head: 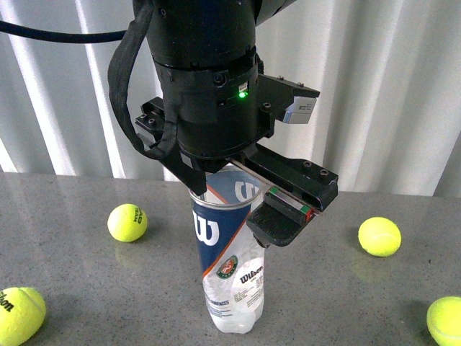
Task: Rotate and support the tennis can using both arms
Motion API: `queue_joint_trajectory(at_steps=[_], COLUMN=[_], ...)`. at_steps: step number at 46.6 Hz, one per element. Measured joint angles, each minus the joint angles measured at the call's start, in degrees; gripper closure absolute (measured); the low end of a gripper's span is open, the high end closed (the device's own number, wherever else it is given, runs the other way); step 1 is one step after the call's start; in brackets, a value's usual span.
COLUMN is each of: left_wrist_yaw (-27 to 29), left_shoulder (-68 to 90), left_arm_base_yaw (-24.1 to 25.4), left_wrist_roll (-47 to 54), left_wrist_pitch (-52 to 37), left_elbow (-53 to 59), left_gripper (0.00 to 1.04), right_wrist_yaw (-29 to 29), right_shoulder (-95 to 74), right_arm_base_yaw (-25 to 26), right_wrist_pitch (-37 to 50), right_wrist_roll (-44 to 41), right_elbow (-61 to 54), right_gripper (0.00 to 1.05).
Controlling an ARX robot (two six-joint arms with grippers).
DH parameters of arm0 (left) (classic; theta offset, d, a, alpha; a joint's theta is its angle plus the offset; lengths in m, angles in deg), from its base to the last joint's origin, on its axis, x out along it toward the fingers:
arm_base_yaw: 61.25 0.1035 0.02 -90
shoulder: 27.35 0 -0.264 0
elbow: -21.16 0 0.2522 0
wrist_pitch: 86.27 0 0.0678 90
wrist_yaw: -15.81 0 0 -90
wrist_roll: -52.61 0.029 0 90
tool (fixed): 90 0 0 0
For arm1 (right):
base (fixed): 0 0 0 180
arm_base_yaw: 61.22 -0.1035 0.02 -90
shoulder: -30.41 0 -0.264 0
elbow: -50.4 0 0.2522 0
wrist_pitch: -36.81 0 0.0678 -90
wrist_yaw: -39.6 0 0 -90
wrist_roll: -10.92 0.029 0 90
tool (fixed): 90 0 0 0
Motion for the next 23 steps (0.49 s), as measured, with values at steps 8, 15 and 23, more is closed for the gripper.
queue_joint_trajectory(at_steps=[8,15,23], left_wrist_yaw=[-1.27,-5.05,-8.28], left_shoulder=[-1.22,-4.37,-8.26], left_arm_base_yaw=[0.33,1.18,2.21], left_wrist_roll=[-1.33,-5.38,-10.32], left_wrist_pitch=[-0.26,-3.37,-7.69], left_elbow=[-0.02,0.74,4.09], left_gripper=[0.07,0.07,0.07], right_wrist_yaw=[0.00,0.00,0.00], right_shoulder=[0.00,0.00,0.00], right_arm_base_yaw=[0.00,0.00,0.00], right_wrist_pitch=[0.00,0.00,0.00], right_wrist_roll=[0.00,0.00,0.00], right_elbow=[0.00,0.00,0.00], right_gripper=[0.07,0.07,0.07])
